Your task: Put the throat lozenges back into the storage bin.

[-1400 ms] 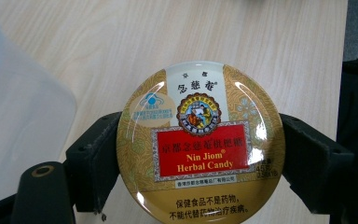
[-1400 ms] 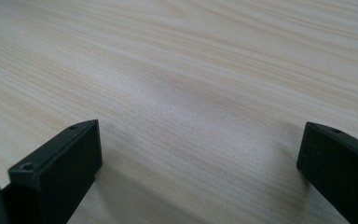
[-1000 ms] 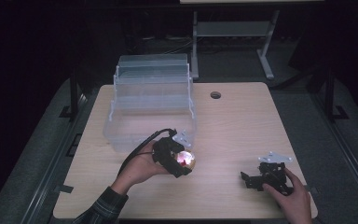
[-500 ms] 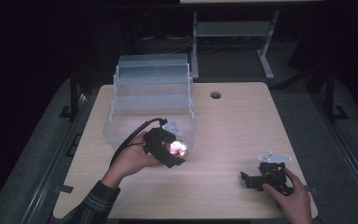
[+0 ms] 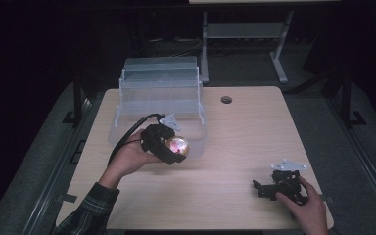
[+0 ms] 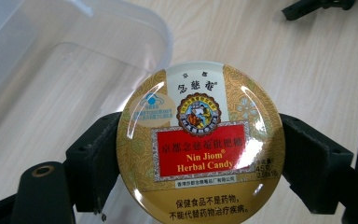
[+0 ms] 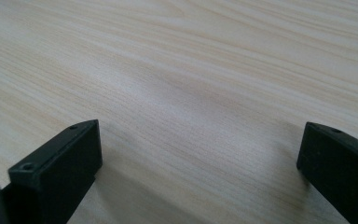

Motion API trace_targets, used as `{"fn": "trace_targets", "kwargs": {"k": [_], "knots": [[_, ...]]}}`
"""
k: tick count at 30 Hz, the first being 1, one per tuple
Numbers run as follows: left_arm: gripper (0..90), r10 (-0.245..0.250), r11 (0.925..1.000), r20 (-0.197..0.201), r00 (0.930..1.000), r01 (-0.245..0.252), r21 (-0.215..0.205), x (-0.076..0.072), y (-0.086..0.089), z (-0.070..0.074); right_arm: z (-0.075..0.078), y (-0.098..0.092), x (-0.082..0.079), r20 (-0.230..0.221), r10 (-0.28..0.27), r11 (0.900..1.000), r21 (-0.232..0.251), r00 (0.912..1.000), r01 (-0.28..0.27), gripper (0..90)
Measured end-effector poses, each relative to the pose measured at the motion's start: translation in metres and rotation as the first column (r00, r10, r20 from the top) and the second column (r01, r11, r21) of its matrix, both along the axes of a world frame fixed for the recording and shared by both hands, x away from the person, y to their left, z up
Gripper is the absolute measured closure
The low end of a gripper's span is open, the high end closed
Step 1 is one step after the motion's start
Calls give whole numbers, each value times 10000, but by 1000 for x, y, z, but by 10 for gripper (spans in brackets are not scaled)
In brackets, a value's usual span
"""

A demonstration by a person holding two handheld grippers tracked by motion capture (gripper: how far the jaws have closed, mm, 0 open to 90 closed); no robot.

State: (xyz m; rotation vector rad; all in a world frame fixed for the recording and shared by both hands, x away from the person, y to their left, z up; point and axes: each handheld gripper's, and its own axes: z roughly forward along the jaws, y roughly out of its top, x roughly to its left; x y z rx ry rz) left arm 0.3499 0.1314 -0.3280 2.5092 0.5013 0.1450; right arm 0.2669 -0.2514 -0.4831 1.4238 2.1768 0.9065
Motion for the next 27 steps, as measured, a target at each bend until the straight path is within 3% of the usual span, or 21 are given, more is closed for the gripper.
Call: {"fn": "trace_targets", "kwargs": {"k": [19, 27], "knots": [[199, 931, 9957, 106, 9956, -931, 14, 17, 28, 3, 0, 0, 0, -3, 7, 10000, -12, 10000, -7, 0], [199, 1432, 9897, 246, 9894, -1432, -10, 23, 44, 7, 0, 0, 0, -1, 10, 10000, -15, 10000, -10, 0]]}}
